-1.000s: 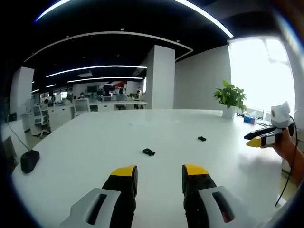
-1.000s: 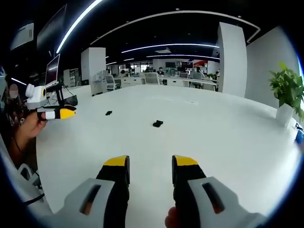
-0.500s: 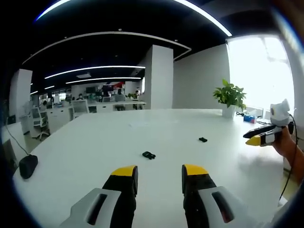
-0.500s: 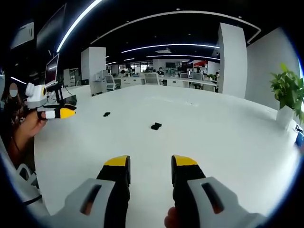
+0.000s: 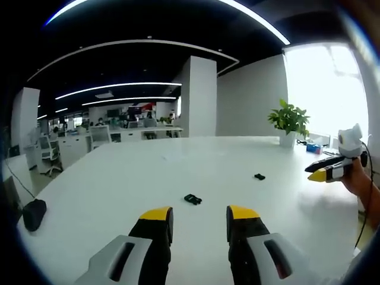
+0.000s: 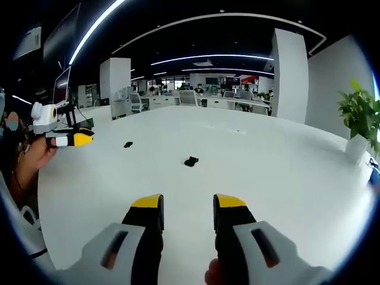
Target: Snap the two parts of the plastic buckle together until the buckle closes and remains connected.
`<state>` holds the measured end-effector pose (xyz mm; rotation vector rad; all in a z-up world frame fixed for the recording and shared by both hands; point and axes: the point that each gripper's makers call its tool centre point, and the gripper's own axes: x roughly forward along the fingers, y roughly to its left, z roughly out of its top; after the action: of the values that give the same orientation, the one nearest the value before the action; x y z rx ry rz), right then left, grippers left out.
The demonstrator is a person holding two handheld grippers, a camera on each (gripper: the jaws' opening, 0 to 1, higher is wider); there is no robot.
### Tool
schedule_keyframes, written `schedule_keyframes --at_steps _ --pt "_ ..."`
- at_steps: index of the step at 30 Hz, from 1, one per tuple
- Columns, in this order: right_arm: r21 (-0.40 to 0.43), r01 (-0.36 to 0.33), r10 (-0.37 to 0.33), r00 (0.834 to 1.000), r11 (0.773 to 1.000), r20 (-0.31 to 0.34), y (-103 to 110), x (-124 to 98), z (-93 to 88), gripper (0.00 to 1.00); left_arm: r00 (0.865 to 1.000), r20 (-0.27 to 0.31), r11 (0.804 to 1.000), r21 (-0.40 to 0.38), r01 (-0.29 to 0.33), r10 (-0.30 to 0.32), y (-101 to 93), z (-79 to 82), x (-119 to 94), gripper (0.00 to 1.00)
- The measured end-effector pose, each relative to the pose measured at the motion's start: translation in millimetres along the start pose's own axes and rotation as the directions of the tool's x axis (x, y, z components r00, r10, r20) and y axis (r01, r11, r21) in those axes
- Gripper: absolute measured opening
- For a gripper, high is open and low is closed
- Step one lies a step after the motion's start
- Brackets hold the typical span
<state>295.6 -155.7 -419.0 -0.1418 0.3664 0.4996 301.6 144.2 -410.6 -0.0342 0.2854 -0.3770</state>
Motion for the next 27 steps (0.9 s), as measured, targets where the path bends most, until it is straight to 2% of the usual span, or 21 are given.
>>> schedule_keyframes --at_steps 12,17,27 --pt "-0.014 -0.008 0.008 1.000 1.000 -0.020 -2 7 -1.3 0.34 1.000 -0.016 1.000 0.017 0.000 0.001 5.1 -1.2 6 0.36" --pt "0.000 -0.028 0.028 0.999 1.000 -0.021 -1 13 -0.9 0.33 1.000 -0.023 1.000 -0.004 -0.004 0.004 10.8 -3.7 11 0.35" --pt "-0.018 -0.048 0.047 0.998 0.999 -0.038 -6 23 0.2 0.33 0.999 -0.046 0.998 0.064 -0.020 0.023 13.9 -4.6 20 0.35"
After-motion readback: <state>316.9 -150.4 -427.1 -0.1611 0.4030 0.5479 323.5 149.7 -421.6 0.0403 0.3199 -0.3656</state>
